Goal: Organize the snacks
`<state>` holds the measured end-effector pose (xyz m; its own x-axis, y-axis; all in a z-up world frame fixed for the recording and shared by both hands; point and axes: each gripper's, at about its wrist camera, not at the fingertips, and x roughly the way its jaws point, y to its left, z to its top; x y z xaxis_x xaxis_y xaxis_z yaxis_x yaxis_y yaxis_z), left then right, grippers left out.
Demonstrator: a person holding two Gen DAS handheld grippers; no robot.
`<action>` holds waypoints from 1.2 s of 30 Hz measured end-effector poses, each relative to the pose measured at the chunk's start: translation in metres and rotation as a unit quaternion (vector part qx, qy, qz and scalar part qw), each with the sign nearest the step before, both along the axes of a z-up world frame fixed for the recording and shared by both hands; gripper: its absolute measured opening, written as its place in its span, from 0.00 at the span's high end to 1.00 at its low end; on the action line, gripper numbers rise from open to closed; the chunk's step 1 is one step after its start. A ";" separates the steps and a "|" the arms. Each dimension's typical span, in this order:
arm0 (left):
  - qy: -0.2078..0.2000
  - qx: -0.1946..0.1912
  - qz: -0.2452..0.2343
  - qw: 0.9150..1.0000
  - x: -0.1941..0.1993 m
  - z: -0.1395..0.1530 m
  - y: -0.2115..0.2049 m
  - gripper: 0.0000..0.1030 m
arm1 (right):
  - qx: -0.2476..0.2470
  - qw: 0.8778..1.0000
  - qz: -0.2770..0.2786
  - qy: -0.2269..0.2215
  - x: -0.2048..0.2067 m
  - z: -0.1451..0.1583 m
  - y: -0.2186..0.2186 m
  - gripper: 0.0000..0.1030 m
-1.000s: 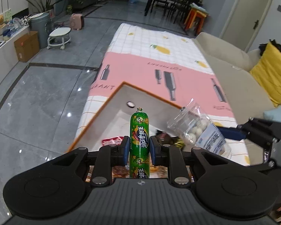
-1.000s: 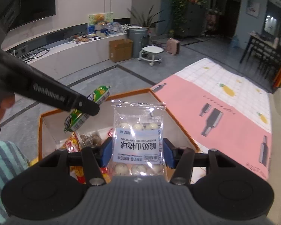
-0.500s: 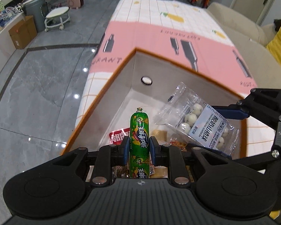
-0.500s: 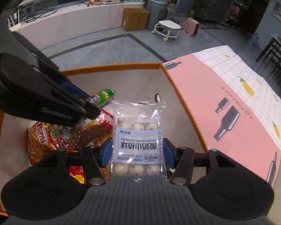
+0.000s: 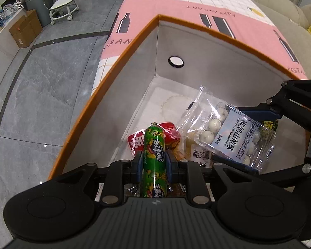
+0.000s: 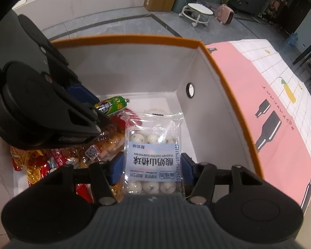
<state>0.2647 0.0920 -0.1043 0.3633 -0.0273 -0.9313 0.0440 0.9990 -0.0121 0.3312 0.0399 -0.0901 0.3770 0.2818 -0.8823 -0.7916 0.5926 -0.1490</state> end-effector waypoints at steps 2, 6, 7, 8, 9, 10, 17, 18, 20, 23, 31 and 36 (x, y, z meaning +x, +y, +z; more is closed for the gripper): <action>0.003 0.002 0.001 1.000 0.001 -0.002 -0.001 0.77 | -0.005 1.000 -0.003 0.005 0.001 -0.003 0.000 0.46; 0.002 0.003 0.005 1.000 0.000 -0.004 -0.003 0.77 | -0.001 1.000 -0.012 0.010 0.004 -0.001 0.001 0.45; 0.001 0.002 0.007 1.000 -0.001 -0.004 -0.002 0.77 | -0.003 1.000 -0.013 0.010 0.004 0.000 0.001 0.45; 0.000 0.000 0.009 1.000 -0.001 -0.004 -0.002 0.76 | -0.004 1.000 -0.012 0.009 0.004 0.000 0.001 0.45; 0.001 -0.001 0.011 1.000 -0.001 -0.004 -0.001 0.76 | -0.005 1.000 -0.011 0.008 0.003 0.000 0.002 0.45; 0.001 -0.003 0.013 1.000 -0.002 -0.004 0.000 0.76 | -0.007 1.000 -0.010 0.007 0.003 0.000 0.002 0.44; -0.007 0.001 0.012 1.000 -0.004 0.001 0.003 0.60 | 0.003 1.000 -0.017 0.007 0.003 -0.001 0.002 0.41; -0.009 0.002 0.011 1.000 -0.005 0.001 0.002 0.54 | 0.004 1.000 -0.017 0.007 0.003 0.000 0.002 0.40; -0.016 0.002 0.013 1.000 -0.007 0.004 0.003 0.43 | 0.001 1.000 -0.015 0.004 0.001 -0.001 0.003 0.36; -0.026 -0.011 0.019 0.999 -0.012 0.010 0.004 0.35 | 0.005 1.000 -0.009 0.008 0.000 0.000 0.003 0.25; -0.080 -0.015 0.034 0.996 -0.034 0.037 -0.002 0.25 | 0.018 1.000 -0.012 -0.013 -0.012 0.015 0.001 0.13; -0.133 -0.007 0.029 0.991 -0.056 0.069 -0.012 0.22 | 0.036 0.997 -0.027 -0.055 -0.030 0.039 -0.012 0.11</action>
